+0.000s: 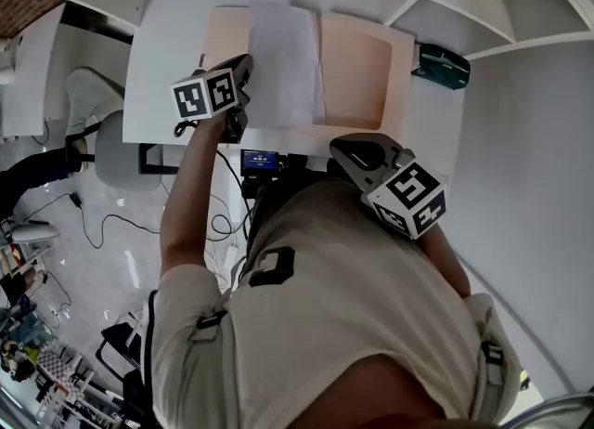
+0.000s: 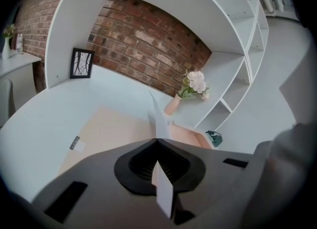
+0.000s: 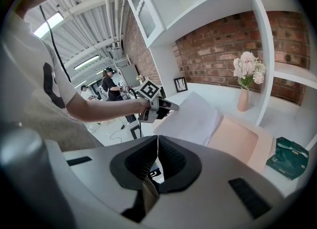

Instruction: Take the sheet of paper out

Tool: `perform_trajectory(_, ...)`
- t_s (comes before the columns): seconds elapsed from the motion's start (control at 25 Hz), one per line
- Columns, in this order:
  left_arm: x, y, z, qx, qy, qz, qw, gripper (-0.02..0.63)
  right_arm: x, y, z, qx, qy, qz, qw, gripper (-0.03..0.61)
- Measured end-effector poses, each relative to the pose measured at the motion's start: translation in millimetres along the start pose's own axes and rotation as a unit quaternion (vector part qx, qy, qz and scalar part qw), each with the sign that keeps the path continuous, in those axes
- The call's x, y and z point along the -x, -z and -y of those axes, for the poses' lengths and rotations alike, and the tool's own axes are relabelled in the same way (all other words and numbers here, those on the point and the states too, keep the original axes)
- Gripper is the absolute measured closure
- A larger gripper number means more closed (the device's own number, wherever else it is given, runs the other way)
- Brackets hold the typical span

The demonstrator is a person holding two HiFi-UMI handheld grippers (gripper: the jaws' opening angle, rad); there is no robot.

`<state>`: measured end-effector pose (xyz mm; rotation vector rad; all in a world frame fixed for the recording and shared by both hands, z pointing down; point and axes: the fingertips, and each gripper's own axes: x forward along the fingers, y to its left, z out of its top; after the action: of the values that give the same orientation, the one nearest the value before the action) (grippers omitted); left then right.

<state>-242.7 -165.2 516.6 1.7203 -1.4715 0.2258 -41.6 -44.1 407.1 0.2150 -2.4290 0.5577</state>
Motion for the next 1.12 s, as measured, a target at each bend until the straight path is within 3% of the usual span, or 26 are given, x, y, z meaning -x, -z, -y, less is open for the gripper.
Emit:
perform_trajectory(0.64, 72, -35, 0, -0.009, -0.008, 0.075, 0.9971, 0.598, -2, -2, -3, 0.008, -0.011, -0.005, 1.000, 0.552)
perform_trajectory(1.12, 150, -79, 30, -0.032, 0.007, 0.175, 0.9840, 0.598, -7, -3, -13, 0.017, -0.017, -0.004, 1.000, 0.552)
